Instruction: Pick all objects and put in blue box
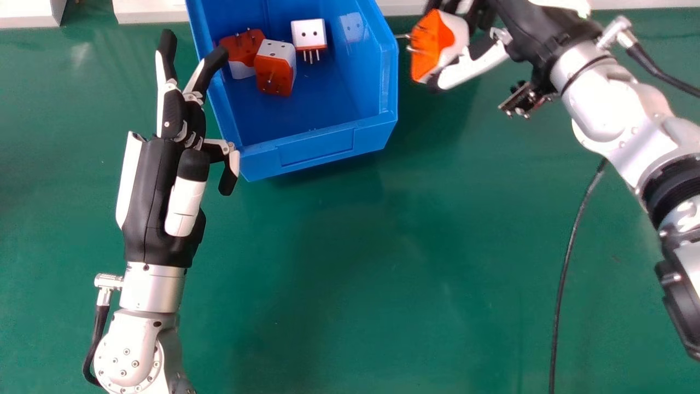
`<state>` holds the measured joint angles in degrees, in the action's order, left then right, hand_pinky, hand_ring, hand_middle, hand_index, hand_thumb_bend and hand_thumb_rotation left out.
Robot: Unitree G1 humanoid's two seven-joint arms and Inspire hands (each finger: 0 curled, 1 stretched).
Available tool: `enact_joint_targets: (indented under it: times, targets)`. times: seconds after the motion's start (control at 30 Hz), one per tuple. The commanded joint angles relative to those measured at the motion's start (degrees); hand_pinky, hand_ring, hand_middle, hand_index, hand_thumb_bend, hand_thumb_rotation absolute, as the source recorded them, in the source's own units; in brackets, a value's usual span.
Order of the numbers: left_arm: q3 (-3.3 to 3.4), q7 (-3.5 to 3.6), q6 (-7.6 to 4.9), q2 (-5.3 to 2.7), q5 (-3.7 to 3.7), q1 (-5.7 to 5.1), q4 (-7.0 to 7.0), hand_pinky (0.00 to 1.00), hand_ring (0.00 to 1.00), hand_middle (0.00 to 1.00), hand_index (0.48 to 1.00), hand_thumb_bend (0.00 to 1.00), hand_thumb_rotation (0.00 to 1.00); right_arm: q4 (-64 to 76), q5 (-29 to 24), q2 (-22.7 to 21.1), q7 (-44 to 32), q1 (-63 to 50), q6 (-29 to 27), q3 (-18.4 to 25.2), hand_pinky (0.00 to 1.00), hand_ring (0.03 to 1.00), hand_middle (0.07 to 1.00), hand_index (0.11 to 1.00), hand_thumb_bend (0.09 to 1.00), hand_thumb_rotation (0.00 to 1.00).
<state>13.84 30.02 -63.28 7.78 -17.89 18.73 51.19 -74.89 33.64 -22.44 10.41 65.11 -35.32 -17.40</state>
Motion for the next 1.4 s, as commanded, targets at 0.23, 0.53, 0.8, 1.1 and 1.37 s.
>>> enact_joint_targets:
  times: [0.23,0.53,0.8,1.1,1.37]
  targets:
    - [0.00,-0.45,-1.59,0.41,0.57,1.47,0.63,0.00,0.99,0.94,0.753,1.00,0.92,2.6,-4.1,2.2,-1.8,6.9,-3.3,2.5,0.38,0.398,0.490,0.525,0.516,0.00]
    - [0.02,-0.03,-2.16,0.29,0.07,1.65,0.77,0.00,0.99,0.93,0.751,1.00,0.92,1.6,0.4,7.1,3.6,10.9,-0.9,-1.5,0.38,0.405,0.488,0.525,0.516,0.00]
    - [-0.08,-0.28,-2.62,0.12,0.43,1.96,1.48,0.00,0.98,0.93,0.749,1.00,0.92,0.5,1.6,10.4,4.9,13.2,2.4,-2.9,0.39,0.413,0.487,0.518,0.517,0.00]
    - [-0.04,-0.54,-2.93,0.32,0.66,1.84,1.32,0.00,0.99,0.93,0.747,1.00,0.92,-1.0,3.7,13.8,6.9,14.1,6.8,-4.7,0.39,0.418,0.486,0.509,0.519,0.00]
    - [-0.07,-1.57,-3.44,0.36,1.27,1.99,1.63,0.00,0.99,0.93,0.747,1.00,0.92,-2.5,5.1,15.3,5.9,14.6,12.5,-6.2,0.39,0.422,0.483,0.505,0.520,0.00]
